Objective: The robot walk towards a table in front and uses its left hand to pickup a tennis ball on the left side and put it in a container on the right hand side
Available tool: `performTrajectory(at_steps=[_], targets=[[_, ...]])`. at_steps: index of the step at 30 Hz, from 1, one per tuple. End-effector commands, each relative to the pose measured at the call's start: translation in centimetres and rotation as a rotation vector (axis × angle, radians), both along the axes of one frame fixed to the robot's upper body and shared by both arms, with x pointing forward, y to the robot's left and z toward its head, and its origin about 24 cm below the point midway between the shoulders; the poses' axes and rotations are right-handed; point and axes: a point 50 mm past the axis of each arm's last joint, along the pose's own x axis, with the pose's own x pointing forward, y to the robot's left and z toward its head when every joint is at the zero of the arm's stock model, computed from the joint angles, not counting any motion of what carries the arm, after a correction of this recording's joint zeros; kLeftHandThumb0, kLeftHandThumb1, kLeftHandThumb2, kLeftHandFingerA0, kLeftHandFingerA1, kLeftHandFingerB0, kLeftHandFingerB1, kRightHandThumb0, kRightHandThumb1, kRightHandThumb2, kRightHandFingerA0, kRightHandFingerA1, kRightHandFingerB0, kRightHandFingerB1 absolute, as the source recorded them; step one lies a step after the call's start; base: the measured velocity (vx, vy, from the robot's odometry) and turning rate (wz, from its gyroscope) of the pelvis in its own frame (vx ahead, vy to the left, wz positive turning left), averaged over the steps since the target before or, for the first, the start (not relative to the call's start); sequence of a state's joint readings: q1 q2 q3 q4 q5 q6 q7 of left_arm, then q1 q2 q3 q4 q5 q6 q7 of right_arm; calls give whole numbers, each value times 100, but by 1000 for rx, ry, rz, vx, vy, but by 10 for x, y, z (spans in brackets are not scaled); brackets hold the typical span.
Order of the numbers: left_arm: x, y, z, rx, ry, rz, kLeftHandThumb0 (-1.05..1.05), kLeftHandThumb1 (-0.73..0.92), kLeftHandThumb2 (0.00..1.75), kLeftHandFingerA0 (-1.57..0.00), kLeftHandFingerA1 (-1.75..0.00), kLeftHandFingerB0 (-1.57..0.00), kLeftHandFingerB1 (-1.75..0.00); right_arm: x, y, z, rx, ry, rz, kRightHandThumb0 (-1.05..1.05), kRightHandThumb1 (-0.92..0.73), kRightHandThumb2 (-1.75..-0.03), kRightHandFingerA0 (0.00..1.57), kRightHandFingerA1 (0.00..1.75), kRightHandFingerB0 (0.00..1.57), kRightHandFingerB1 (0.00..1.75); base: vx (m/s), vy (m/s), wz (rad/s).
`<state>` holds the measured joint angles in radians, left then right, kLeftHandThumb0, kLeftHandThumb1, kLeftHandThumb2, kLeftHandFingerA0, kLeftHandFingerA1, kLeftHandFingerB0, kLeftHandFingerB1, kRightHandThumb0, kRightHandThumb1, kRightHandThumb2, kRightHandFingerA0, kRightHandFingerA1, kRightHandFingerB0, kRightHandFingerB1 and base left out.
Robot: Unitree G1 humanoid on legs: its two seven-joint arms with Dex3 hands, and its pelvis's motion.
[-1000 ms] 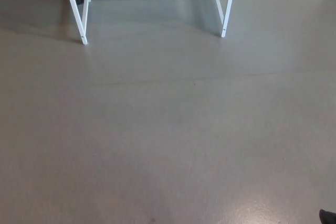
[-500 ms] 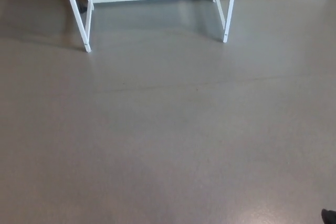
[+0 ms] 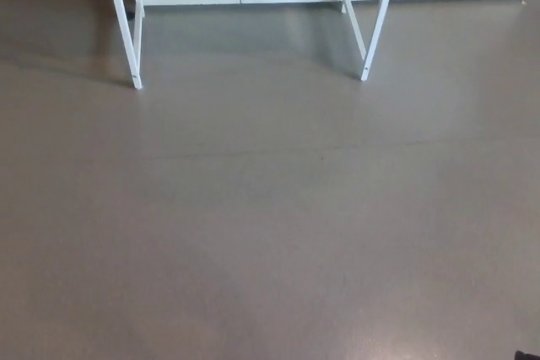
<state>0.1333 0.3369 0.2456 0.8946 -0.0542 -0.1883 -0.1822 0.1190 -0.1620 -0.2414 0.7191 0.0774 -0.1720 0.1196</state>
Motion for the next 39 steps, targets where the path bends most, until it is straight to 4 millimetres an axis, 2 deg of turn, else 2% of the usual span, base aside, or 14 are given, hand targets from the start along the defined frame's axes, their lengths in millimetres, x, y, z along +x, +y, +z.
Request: performTrajectory(at_steps=[1,13,29,39], targets=[[-1,1,1,20,-17,-17,-25,66,59,-39,-37,-26,-31,-6,-8,2,-21,1,5,-28,-44,-88,31,57,6,45,187,-80,8],[2,1,3,34,-8,-53,-26,68,60,-39,-37,-26,-31,-8,-8,0,-42,28,23,-29,-43,-88,35,58,8,46,240,-100,12],[1,0,2,39,-7,-64,-28,69,60,-42,-38,-27,-32,-11,-8,0,-52,24,25,-29,-43,-88,34,58,8,46,265,132,-4],[1,1,2,38,-9,-56,-29,68,60,-42,-40,-29,-33,-11,-7,0,-45,22,25,-31,-42,-87,34,58,7,46,327,-106,23]])
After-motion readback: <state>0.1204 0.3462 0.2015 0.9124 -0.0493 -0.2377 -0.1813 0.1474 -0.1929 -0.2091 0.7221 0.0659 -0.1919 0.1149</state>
